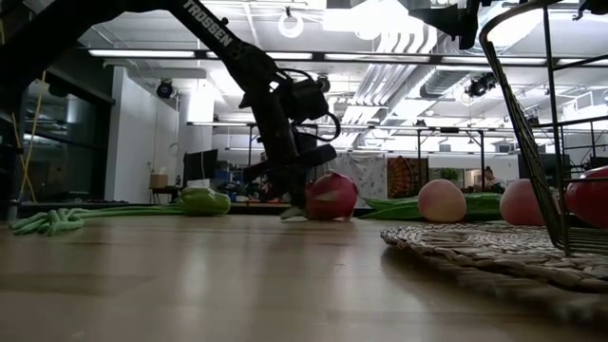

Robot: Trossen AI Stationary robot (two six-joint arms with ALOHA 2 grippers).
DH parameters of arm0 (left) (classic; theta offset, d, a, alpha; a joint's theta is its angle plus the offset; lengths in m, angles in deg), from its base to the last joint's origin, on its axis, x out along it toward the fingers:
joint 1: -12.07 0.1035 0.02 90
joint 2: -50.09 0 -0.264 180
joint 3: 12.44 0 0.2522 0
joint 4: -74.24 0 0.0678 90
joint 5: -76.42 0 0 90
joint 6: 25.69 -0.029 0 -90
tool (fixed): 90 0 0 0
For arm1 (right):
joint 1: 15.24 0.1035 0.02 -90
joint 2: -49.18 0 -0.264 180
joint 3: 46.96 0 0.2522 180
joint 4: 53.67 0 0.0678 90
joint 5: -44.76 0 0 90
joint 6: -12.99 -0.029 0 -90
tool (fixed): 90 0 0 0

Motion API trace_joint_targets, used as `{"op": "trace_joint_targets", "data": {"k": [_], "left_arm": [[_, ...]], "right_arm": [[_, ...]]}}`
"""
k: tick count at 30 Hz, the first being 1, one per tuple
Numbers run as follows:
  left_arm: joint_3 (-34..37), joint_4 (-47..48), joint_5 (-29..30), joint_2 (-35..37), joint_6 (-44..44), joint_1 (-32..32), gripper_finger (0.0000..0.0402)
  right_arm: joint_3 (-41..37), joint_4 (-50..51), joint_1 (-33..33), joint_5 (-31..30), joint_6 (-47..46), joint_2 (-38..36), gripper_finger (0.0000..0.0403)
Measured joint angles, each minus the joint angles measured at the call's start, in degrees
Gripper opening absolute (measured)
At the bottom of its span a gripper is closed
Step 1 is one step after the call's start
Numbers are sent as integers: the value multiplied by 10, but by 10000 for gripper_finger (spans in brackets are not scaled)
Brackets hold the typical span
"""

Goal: Build produce basket
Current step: Put the dragon fruit into the wire basket

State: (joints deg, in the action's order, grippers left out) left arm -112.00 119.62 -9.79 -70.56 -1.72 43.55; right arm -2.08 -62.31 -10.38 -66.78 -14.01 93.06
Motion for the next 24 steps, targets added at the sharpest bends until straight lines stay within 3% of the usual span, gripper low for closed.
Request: {"op": "trace_joint_targets", "data": {"k": [6, 13, 18, 24], "left_arm": [[1, 23, 5, 54, -58, 0, 5], [27, -10, 20, 210, -148, -2, 3], [109, -56, 18, 371, -184, -31, 2], [262, -161, 33, 572, -140, -120, 1]], "right_arm": [[0, 3, 0, 0, 0, 0, 385], [0, 5, 0, 0, 0, 0, 385], [0, 5, 0, 8, 0, 0, 385], [0, 5, 0, 38, 0, 0, 385]]}}
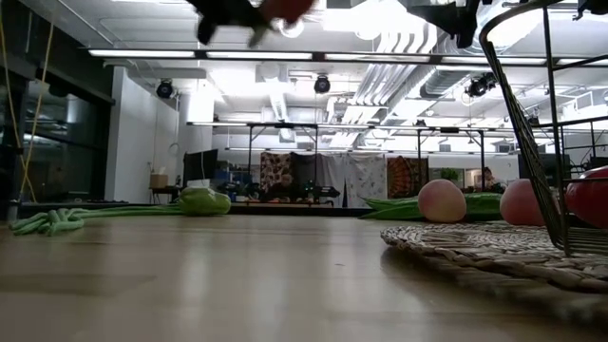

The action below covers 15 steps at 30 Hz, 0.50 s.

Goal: Build produce basket
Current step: Put the dragon fruit into the wire basket

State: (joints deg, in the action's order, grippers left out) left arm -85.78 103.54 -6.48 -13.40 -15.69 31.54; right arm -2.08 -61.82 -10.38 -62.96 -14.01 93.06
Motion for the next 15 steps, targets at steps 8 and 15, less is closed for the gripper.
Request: {"op": "trace_joint_targets", "data": {"k": [8, 15], "left_arm": [[141, -75, 104, 135, 61, -156, 0], [164, -91, 133, 151, 64, -196, 0]], "right_arm": [[0, -1, 0, 19, 58, 0, 385], [0, -1, 0, 20, 94, 0, 385]]}}
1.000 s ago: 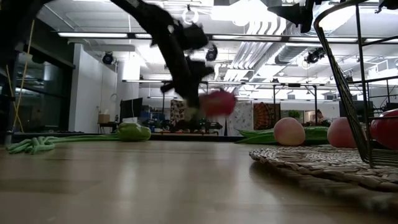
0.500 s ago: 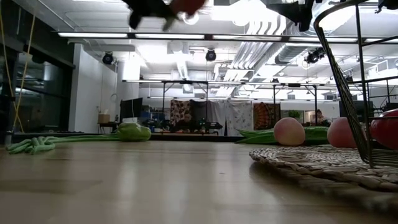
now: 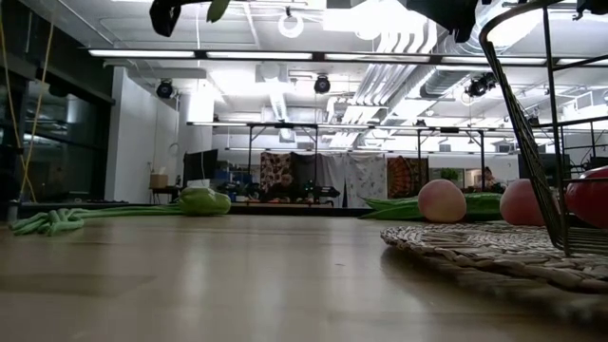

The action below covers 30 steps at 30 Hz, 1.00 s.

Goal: Build produce basket
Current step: Put the dragon fruit into the wire basket

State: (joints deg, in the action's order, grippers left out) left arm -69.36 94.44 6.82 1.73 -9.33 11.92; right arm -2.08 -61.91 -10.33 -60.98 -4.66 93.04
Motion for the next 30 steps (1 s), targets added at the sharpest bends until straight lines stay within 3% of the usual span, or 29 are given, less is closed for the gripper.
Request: {"op": "trace_joint_targets", "data": {"k": [17, 22, 30], "left_arm": [[-1, -6, 13, -20, 6, 0, 0], [-57, -6, 1, -128, 15, -8, 0], [-253, 13, -51, -360, -24, -48, 0]], "right_arm": [[0, -13, 0, 1, 12, 0, 385], [0, -85, 0, -3, 17, -12, 385], [0, -153, 0, -27, 88, -70, 385]]}}
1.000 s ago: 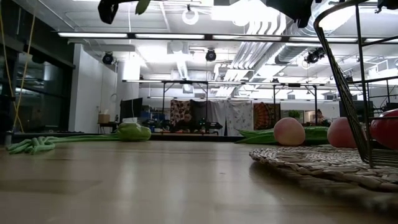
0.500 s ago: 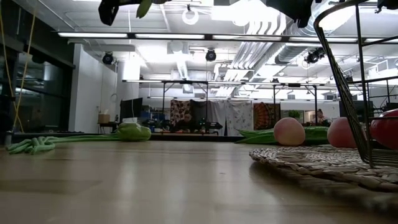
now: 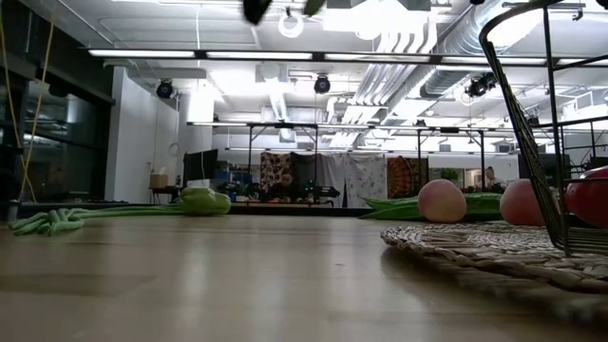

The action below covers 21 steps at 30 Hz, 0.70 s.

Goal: Build produce basket
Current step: Put the dragon fruit into the wire basket

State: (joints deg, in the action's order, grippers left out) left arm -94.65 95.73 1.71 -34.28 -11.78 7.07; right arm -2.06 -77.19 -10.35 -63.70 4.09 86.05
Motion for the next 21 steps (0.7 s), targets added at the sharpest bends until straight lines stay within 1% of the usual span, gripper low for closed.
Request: {"op": "trace_joint_targets", "data": {"k": [4, 13, 17, 21], "left_arm": [[-105, 10, -2, -98, -17, -18, 0], [-332, 13, -51, -290, -23, -26, 0], [-414, 17, -76, -364, 32, -26, 0], [-469, 46, -92, -417, 101, -32, 0]], "right_arm": [[0, 3, 0, -6, 21, -22, 385], [0, 15, 0, -6, 15, -35, 385], [0, 15, 0, -6, 15, -35, 385], [0, 15, 0, -7, 15, -35, 385]]}}
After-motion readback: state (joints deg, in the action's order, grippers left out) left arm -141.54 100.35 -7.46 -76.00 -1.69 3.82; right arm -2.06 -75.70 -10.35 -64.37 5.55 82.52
